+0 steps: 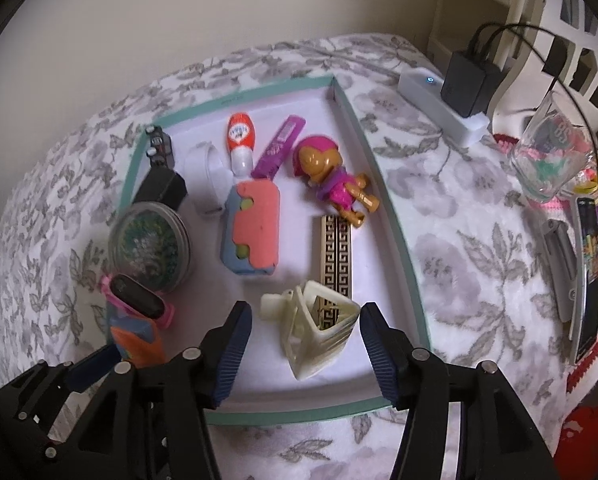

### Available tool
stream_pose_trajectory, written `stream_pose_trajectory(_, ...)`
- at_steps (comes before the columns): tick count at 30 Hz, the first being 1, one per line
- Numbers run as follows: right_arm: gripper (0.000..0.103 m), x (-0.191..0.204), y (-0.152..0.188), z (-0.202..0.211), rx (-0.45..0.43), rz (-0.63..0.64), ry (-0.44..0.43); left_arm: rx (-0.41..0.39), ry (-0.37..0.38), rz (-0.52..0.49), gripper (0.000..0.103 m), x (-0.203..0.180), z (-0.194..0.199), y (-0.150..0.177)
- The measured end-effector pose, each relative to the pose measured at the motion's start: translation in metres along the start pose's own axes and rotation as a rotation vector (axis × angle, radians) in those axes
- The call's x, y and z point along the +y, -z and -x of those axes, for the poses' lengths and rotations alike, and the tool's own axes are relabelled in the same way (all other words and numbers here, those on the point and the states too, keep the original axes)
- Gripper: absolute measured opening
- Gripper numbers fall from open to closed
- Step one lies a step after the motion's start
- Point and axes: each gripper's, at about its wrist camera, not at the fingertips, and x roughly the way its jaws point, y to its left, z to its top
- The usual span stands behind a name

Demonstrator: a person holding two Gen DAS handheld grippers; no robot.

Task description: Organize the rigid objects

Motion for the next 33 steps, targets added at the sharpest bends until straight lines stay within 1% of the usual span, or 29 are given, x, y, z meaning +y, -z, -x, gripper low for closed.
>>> stream_pose_trajectory(3, 0.06, 0.0, -0.003, 0.011, -0.031, -0.004, -0.01, -0.023, 0.024, 0.014, 0.06, 0.008, 0.013, -0.002)
stream_pose_trajectory(8, 0.06, 0.001, -0.005, 0.023, -0.067, -0.003, -0.015, -0.07, 0.043, 0.046, 0.06, 0.02, 0.03, -0.003)
stream_pose_trajectory(17, 0.06, -0.001, -0.005, 0.023, -0.072, -0.009, -0.008, -0.087, 0.053, 0.132, 0.06, 0.04, 0.035, -0.003)
stream_pose_trajectory(18, 0.06, 0.0, -0.004, 0.022, -0.072, -0.005, -0.01, -0.091, 0.048, 0.143, 0.063, 0.043, 0.036, -0.003)
stream_pose_trajectory(19, 0.063, 0.001, -0.004, 0.022, -0.075, -0.002, -0.012, -0.098, 0.039, 0.157, 0.067, 0.047, 0.037, -0.003)
stream_pose_trajectory(20, 0.066, 0.001, -0.003, 0.021, -0.079, 0.003, -0.016, -0.104, 0.034, 0.167, 0.078, 0.05, 0.037, -0.003)
stream_pose_trajectory(21, 0.07, 0.002, -0.003, 0.02, -0.08, 0.004, -0.015, -0.107, 0.031, 0.175, 0.084, 0.053, 0.037, -0.003)
stream_pose_trajectory(24, 0.075, 0.001, -0.003, 0.017, -0.083, -0.002, -0.014, -0.115, 0.017, 0.206, 0.084, 0.062, 0.036, -0.004)
stream_pose_trajectory(26, 0.081, 0.001, -0.002, 0.015, -0.083, -0.002, -0.018, -0.121, -0.004, 0.221, 0.085, 0.067, 0.035, -0.004)
stream_pose_trajectory(28, 0.085, 0.002, -0.001, 0.013, -0.083, 0.006, -0.016, -0.122, -0.019, 0.232, 0.091, 0.07, 0.033, -0.004)
stream_pose_trajectory(29, 0.087, 0.003, -0.001, 0.013, -0.083, 0.011, -0.011, -0.121, -0.025, 0.239, 0.097, 0.072, 0.032, -0.004)
stream_pose_trajectory(31, 0.094, 0.005, 0.0, 0.012, -0.084, 0.018, -0.004, -0.119, -0.028, 0.257, 0.098, 0.077, 0.03, -0.004)
stream_pose_trajectory(33, 0.099, 0.005, 0.0, 0.01, -0.085, 0.021, -0.002, -0.115, -0.028, 0.272, 0.098, 0.08, 0.028, -0.003)
